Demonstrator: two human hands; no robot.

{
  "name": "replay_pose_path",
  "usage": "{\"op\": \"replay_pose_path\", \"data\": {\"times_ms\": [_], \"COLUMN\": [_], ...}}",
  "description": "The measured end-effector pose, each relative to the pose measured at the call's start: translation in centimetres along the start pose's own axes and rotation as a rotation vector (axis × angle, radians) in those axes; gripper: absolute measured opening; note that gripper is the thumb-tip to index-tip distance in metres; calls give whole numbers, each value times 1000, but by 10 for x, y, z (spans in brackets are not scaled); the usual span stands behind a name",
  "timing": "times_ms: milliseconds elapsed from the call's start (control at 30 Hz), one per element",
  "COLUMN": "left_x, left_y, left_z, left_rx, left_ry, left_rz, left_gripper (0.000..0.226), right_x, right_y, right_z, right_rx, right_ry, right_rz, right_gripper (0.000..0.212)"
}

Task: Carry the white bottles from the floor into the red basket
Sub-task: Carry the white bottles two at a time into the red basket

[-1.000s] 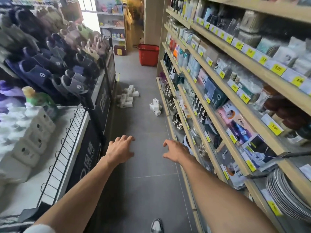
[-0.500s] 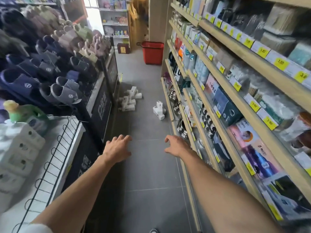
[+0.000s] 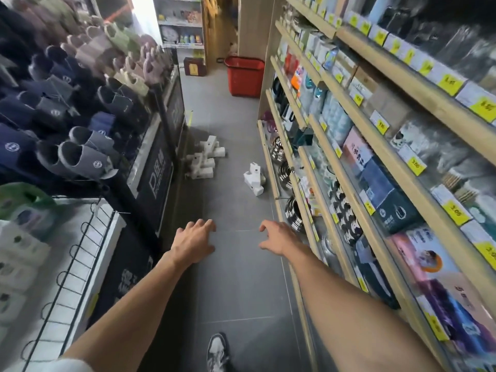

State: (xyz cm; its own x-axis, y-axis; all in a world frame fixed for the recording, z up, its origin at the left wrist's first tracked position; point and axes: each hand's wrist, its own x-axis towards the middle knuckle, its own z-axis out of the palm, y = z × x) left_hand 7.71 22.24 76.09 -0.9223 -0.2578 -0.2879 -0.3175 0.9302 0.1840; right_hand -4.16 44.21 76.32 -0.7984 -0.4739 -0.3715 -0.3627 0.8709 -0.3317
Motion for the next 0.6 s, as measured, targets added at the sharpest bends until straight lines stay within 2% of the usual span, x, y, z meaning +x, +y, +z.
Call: {"op": "replay_pose_path", "data": {"times_ms": [133, 600], "left_x": [40, 187], "left_y": [-21, -57], "left_z": [-21, -75], "left_rx": [-25, 41], "left_ry": [12, 5], "left_rz": [8, -2], "left_gripper": [44, 65], "right_x": [35, 176], "right_y": [-10, -18], "right_z": [-23, -71], "right_rx": [-11, -6], "right_ry": [23, 39], "right_rz": [36, 61], "right_gripper": [46, 45]}}
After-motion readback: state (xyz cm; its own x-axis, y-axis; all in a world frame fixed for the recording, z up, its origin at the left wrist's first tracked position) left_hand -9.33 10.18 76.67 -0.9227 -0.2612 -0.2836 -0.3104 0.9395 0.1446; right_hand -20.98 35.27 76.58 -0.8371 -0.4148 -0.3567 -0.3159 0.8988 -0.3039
